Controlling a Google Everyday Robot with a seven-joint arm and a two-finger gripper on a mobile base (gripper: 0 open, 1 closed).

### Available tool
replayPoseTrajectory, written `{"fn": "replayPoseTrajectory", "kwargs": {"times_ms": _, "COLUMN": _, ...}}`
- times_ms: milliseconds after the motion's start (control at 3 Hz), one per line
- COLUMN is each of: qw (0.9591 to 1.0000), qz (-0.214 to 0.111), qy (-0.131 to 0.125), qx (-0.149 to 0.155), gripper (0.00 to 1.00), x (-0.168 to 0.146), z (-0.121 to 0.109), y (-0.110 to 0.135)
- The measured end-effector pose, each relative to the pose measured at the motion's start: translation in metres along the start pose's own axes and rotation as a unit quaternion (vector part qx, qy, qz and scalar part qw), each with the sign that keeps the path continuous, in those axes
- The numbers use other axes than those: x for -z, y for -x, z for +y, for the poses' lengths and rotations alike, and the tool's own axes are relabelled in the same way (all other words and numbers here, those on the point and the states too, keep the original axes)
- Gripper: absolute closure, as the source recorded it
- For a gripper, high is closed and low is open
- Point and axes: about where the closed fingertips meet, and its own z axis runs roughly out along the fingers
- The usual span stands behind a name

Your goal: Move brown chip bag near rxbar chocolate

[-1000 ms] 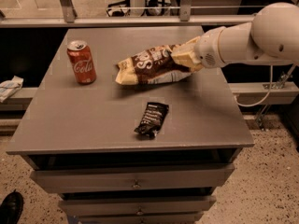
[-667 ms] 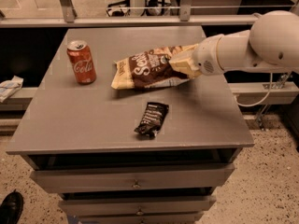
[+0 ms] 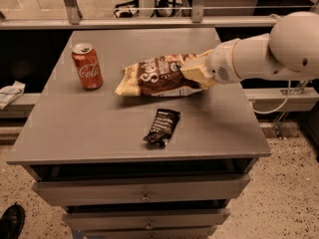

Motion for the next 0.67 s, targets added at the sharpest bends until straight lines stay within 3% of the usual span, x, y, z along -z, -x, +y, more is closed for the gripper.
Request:
{"fn": "replayPoseTrajectory", "kwargs": {"times_ms": 333, "qw": 1.0, "qz": 0.005, "qy": 0.0, "qx": -0.005, "gripper": 1.0, "x": 0.0048, "z": 0.0026, "y": 0.0039}}
{"fn": "replayPoseTrajectory", "kwargs": {"times_ms": 667, "qw": 0.9995, "qz": 0.025, "qy": -0.006, "qx": -0.019, "gripper": 0.76, "x": 0.0073, "z": 0.0056, "y": 0.0079}}
